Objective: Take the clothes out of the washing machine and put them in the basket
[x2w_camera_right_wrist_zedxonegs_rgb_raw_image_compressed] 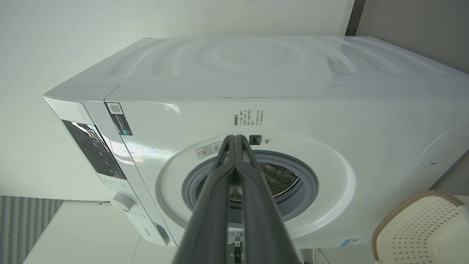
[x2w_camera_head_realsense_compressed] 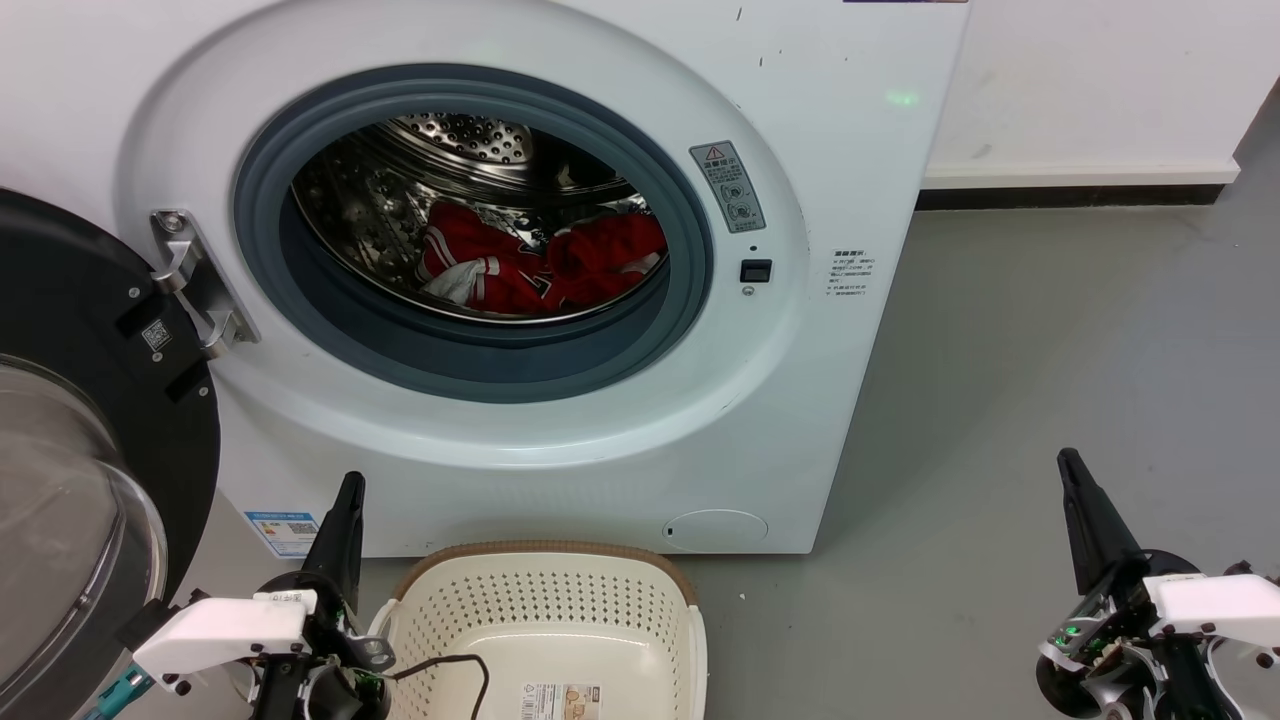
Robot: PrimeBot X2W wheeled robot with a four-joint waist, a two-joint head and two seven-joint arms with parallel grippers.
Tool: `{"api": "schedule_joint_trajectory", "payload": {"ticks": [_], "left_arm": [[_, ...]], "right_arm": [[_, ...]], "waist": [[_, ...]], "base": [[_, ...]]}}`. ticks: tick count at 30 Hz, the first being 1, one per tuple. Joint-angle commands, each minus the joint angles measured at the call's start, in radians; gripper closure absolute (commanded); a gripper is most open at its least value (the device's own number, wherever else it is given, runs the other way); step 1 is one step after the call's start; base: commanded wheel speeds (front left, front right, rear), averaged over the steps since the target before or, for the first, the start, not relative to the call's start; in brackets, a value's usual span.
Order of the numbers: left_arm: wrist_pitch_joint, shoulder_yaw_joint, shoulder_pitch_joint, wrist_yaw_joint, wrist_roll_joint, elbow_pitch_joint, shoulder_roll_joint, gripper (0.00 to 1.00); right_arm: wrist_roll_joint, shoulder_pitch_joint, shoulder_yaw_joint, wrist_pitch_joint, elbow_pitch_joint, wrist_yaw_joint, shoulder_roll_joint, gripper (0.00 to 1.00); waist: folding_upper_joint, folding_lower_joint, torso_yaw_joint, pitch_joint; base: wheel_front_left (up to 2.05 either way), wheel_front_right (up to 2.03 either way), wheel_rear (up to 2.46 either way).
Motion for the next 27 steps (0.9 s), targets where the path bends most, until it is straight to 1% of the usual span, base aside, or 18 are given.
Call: {"api": "schedule_joint_trajectory", "payload": {"ticks": [1,26,27], "left_arm": [[0.002,0.003,-0.006,-0.004,0.000,-0.001,0.000,1.00],[0.002,0.003,-0.006,-0.004,0.000,-0.001,0.000,1.00],[0.000,0.000,0.000,0.000,0.000,0.000,0.000,0.00]], "right_arm": [[-0.004,-0.013,0.000,0.000,0.001,0.000,0.004,1.00],[-0.004,-0.013,0.001,0.000,0.001,0.000,0.004,1.00],[0.000,0.000,0.000,0.000,0.000,0.000,0.000,0.00]], "waist": [[0.0000,0.0000,0.000,0.000],[0.0000,0.0000,0.000,0.000],[0.0000,0.0000,0.000,0.000]], "base": [[0.00,0.00,0.00],[0.00,0.00,0.00],[0.00,0.00,0.00]]}}
